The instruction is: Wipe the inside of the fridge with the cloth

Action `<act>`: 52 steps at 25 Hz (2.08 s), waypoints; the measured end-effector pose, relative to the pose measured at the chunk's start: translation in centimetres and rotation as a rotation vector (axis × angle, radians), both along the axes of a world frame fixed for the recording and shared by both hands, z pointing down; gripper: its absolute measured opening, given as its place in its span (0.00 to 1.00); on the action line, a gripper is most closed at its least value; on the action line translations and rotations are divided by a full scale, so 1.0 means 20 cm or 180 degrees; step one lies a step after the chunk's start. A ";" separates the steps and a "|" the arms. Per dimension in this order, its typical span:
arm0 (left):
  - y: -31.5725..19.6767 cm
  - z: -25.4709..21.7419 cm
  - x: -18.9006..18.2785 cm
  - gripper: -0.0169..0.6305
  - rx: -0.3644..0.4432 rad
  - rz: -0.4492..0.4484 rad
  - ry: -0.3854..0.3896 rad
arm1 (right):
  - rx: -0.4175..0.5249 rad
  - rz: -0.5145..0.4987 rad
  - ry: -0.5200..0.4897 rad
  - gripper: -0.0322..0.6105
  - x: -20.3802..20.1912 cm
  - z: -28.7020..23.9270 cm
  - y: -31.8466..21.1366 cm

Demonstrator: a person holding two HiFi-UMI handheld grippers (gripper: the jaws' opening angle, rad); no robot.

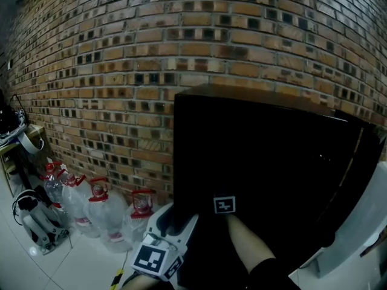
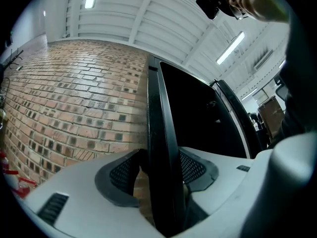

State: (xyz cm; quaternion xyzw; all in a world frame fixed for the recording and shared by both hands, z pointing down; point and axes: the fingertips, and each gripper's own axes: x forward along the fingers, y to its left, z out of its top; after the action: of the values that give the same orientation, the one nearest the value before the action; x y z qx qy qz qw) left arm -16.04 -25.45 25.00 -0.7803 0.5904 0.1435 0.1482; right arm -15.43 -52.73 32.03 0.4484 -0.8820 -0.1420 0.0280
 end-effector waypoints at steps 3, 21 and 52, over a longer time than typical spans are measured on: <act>0.00 -0.01 0.00 0.38 0.0015 0.0015 0.0026 | -0.0025 0.0113 -0.0065 0.17 0.09 0.00 -0.02; 0.01 0.03 -0.03 0.38 0.0016 0.0078 0.0169 | -0.0182 0.1013 -0.0189 0.17 0.77 0.08 -0.12; 0.00 0.08 0.01 0.34 -0.0065 -0.0138 0.0130 | -0.0533 0.1722 -0.1273 0.16 1.10 0.17 -0.09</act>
State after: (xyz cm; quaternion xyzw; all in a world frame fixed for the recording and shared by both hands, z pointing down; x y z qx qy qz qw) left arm -15.83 -25.53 26.52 -0.7657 0.6116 0.1501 0.1313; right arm 6.53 -54.44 35.52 0.6811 -0.7278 0.0341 -0.0721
